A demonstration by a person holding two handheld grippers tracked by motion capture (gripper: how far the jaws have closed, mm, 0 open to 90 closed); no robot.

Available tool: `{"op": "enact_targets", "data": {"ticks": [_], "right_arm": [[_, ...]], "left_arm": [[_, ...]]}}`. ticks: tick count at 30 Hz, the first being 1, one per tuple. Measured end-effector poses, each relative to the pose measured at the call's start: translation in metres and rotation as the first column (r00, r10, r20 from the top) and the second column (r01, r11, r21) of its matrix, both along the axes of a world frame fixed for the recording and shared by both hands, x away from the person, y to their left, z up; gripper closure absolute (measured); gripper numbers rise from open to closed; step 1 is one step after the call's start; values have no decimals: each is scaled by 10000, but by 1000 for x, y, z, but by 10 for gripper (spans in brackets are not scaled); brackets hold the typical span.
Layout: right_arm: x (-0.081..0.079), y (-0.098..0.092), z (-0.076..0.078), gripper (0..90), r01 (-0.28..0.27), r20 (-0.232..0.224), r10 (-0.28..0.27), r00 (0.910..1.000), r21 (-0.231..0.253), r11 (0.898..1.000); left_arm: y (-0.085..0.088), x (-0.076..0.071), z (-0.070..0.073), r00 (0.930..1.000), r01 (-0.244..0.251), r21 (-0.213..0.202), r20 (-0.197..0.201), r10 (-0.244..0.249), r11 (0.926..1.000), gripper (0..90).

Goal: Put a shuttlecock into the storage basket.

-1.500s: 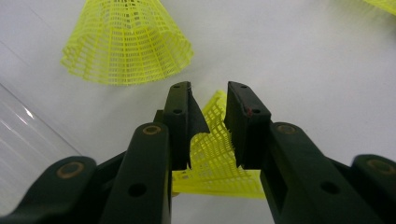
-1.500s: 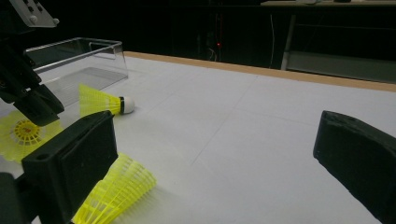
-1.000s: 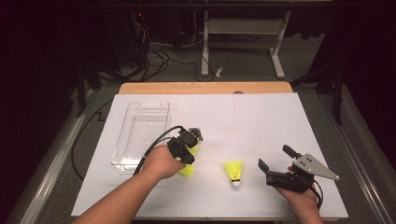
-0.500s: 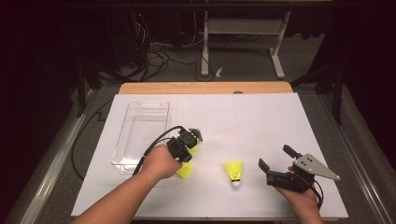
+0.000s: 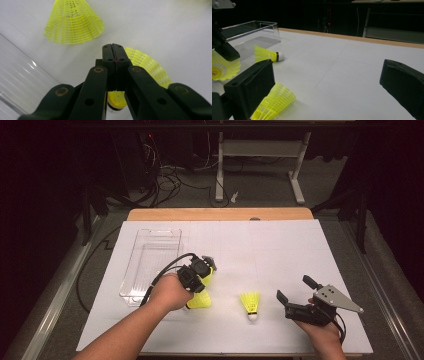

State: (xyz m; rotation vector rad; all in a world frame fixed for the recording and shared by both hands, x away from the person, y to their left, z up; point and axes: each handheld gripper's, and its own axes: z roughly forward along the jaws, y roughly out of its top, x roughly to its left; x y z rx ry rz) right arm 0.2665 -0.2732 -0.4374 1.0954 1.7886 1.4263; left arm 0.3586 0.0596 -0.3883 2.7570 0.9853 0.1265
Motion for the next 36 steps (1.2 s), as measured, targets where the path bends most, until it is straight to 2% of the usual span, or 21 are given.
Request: {"op": "enact_targets", "data": {"ticks": [9,21,23,30,32,36], "right_arm": [[0,0,0,5,-46,-39,46,10000,-10,10000],[0,0,-1,6,-46,-55,46,10000,3,10000],[0,0,-1,6,-55,-69,55,10000,-1,10000],[0,0,-1,6,-39,-18,39,10000,-15,10000],[0,0,-1,6,-35,-21,35,10000,-18,10000],[0,0,-1,6,-37,-23,37,10000,-17,10000]], "left_arm": [[4,-1,12,10000,-18,-213,-34,17,9998,900],[7,0,20,9998,-149,-551,-144,142,9984,900],[8,1,22,9996,-268,-587,-23,267,9979,900],[9,2,28,9995,-285,-686,-123,278,9972,900],[10,2,30,9992,-344,-846,-206,328,9958,900],[12,4,35,9992,-376,-946,-126,366,9948,900]]}}
